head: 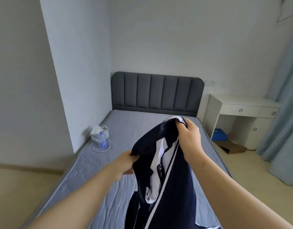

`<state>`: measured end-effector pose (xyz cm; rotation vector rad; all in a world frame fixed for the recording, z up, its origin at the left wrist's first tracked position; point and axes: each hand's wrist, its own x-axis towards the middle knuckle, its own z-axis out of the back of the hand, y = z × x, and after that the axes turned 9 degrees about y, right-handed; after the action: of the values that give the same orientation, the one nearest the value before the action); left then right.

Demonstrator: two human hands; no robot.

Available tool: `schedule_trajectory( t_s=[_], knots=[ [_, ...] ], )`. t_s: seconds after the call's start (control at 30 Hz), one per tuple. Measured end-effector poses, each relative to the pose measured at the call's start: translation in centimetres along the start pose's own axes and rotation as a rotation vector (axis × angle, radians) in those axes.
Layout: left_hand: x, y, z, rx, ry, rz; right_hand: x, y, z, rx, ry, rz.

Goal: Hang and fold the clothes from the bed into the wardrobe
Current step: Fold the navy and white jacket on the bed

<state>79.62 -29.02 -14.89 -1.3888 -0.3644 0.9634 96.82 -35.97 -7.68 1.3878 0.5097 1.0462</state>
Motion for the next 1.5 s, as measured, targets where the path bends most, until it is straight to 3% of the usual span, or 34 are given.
schedule_trajectory(
  t_s=[0.17, 0.3, 0.43, 0.63, 0.73, 0.93, 1.07, 1.13, 1.23, 1.33, 1.43, 1.5],
  knots=[
    [1.0, -3.5, 2.0, -0.491, -0.376, -0.028, -0.1, -3.3, 0.9, -0.249, -0.036, -0.187],
    [-0.4, -5.6, 2.3, -0.560, -0.316, -0.013, -0.8, -6.0, 0.2, -0.189, 0.054, -0.364],
    [-2.2, -5.5, 3.8, -0.351, -0.375, -0.081, -1.1, -5.5, -1.6, -0.070, 0.165, -0.420],
    [-4.6, -3.7, 8.7, 0.261, -0.652, -0.225, -3.2, -3.5, -6.9, -0.061, 0.473, -0.260],
    [-5.7, -2.5, 11.5, 0.230, -0.622, -0.224, -4.5, -3.0, -10.4, -0.082, 0.568, -0.227],
    [-8.9, 1.5, 17.6, -0.104, -0.404, -0.094, -7.5, -0.7, -20.7, -0.038, 0.647, -0.110],
    [-10.5, 4.3, 22.0, -0.104, -0.208, -0.064, -8.9, -1.0, -26.2, -0.018, 0.579, -0.252],
    [-11.4, 5.4, 24.4, 0.032, -0.143, -0.070, -9.4, -1.2, -27.3, 0.097, 0.495, -0.388],
    [-12.6, 7.3, 27.2, 0.443, -0.168, -0.193, -10.0, -0.9, -28.4, 0.165, 0.432, -0.503],
    [-13.8, 9.0, 28.9, 0.746, -0.089, -0.321, -10.2, -0.4, -29.8, 0.016, 0.447, -0.444],
    [-14.1, 11.1, 30.0, 1.274, 0.032, -0.232, -10.3, -0.3, -30.8, -0.116, 0.539, -0.310],
    [-13.7, 11.9, 30.5, 1.495, -0.049, -0.190, -10.4, -0.6, -31.2, -0.346, 0.676, -0.212]
  ],
)
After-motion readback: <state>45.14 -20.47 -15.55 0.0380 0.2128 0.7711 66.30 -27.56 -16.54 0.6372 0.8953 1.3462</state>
